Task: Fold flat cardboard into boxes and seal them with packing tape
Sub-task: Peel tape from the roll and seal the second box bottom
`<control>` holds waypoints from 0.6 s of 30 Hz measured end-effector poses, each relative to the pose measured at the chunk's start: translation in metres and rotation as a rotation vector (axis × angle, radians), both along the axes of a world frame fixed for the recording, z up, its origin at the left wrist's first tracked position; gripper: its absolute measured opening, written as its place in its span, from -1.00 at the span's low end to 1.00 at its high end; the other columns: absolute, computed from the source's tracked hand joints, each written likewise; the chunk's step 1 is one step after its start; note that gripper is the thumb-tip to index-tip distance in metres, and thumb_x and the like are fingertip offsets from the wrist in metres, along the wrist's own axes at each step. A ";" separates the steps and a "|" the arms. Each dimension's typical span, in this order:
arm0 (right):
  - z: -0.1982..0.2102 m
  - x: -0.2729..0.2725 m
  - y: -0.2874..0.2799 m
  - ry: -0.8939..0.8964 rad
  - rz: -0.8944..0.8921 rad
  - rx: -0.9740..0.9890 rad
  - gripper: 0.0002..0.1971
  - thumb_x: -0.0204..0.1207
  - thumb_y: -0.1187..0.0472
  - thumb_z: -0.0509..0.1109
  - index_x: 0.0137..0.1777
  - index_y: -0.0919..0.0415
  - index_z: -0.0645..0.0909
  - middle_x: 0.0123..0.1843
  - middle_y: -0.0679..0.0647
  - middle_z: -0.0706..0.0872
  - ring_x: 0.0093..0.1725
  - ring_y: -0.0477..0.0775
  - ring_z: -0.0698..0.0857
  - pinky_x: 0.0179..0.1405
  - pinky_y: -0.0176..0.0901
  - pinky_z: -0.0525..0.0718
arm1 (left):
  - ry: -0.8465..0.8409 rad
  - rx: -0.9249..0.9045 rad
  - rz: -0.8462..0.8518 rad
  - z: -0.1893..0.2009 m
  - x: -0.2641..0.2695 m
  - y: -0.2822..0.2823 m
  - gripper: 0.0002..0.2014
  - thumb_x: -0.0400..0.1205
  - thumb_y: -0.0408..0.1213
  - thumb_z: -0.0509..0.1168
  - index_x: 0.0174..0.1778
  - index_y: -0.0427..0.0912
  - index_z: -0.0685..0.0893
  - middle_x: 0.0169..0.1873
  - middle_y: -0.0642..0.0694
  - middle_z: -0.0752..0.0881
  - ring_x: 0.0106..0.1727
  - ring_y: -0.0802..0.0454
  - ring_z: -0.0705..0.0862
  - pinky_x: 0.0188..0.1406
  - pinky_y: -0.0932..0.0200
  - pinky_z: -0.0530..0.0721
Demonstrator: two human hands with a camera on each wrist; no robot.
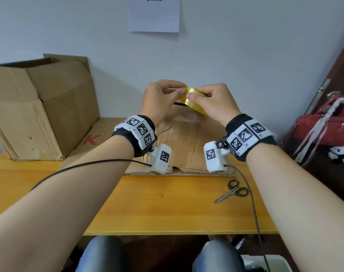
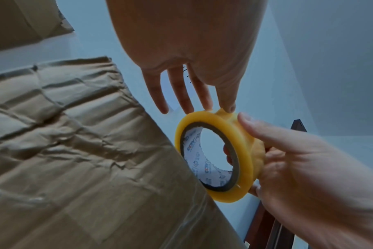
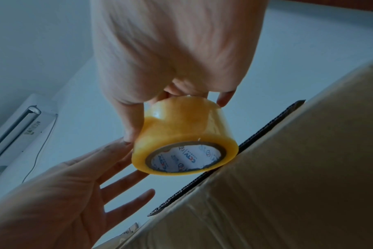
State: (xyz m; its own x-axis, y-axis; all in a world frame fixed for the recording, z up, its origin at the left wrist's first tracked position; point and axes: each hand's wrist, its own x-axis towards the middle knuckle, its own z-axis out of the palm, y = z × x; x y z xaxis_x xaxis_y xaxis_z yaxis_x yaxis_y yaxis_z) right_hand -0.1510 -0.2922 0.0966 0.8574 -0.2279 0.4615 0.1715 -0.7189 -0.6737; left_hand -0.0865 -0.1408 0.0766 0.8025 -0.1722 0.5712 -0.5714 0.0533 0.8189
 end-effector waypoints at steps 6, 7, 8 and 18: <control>0.004 -0.010 0.003 0.025 -0.019 -0.048 -0.72 0.22 -0.42 0.33 -0.23 -0.39 0.77 -0.29 -0.16 0.77 0.05 0.17 0.72 0.19 0.26 0.68 | -0.138 0.165 0.151 0.007 0.000 0.002 -0.97 0.62 -0.21 0.48 -0.13 -0.01 0.81 -0.16 0.16 0.78 -0.13 0.38 0.72 -0.03 0.42 0.65; 0.005 -0.011 0.003 0.026 -0.021 -0.056 -0.75 0.22 -0.42 0.33 -0.25 -0.43 0.75 -0.28 -0.18 0.76 0.06 0.17 0.71 0.19 0.25 0.68 | -0.174 0.204 0.182 0.007 0.000 0.002 -0.96 0.63 -0.20 0.46 -0.12 -0.01 0.79 -0.15 0.18 0.75 -0.15 0.40 0.69 -0.06 0.46 0.60; 0.006 -0.012 0.004 0.026 -0.024 -0.065 -0.78 0.23 -0.42 0.33 -0.26 -0.45 0.74 -0.27 -0.20 0.77 0.08 0.17 0.70 0.18 0.24 0.68 | -0.215 0.241 0.207 0.008 0.001 0.002 -0.95 0.65 -0.20 0.43 -0.12 -0.02 0.78 -0.13 0.18 0.72 -0.15 0.40 0.68 -0.08 0.46 0.58; 0.010 -0.015 0.006 0.011 -0.027 -0.131 -0.75 0.27 -0.42 0.32 -0.27 -0.41 0.75 -0.29 -0.17 0.75 0.10 0.22 0.68 0.17 0.17 0.64 | -0.388 0.461 0.247 0.012 -0.004 0.006 -0.87 0.64 -0.11 0.21 -0.11 -0.05 0.59 -0.01 0.07 0.55 -0.03 0.03 0.67 0.05 -0.07 0.69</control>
